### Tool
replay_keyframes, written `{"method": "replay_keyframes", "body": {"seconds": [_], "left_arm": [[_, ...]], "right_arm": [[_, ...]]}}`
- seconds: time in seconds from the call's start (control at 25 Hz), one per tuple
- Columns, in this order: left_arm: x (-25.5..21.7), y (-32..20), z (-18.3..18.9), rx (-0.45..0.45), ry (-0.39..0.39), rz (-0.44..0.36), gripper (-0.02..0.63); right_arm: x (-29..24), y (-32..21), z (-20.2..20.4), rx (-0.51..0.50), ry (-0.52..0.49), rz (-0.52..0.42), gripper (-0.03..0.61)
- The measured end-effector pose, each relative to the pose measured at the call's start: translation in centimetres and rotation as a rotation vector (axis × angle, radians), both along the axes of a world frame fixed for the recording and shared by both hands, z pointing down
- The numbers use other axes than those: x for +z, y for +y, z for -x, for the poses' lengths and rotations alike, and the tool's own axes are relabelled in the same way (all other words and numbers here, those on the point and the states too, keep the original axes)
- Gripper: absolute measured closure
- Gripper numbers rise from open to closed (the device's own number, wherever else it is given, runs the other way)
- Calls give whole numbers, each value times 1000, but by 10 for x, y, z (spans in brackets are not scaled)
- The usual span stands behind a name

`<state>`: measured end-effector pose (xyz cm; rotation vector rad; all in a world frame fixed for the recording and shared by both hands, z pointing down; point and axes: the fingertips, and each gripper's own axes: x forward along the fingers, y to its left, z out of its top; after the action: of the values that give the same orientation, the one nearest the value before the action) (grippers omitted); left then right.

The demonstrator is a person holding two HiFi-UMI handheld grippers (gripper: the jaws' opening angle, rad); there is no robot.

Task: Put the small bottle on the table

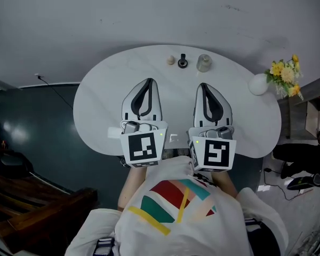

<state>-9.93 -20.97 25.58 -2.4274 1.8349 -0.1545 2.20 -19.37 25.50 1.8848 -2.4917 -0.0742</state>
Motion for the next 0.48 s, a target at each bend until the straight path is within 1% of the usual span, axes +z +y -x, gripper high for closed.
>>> {"method": "replay_keyframes", "body": {"seconds": [0.08,0.24,0.48], "left_arm": [[-1,0,0,3,-1,-3,597],[-1,0,-2,10,2,-3,597],[-1,0,-11,33,-1,-2,597]], "right_arm": [[1,0,0,-3,6,3,566],[4,2,-3,5,-22,18,566],[8,0,-9,19,-29,35,566]]}}
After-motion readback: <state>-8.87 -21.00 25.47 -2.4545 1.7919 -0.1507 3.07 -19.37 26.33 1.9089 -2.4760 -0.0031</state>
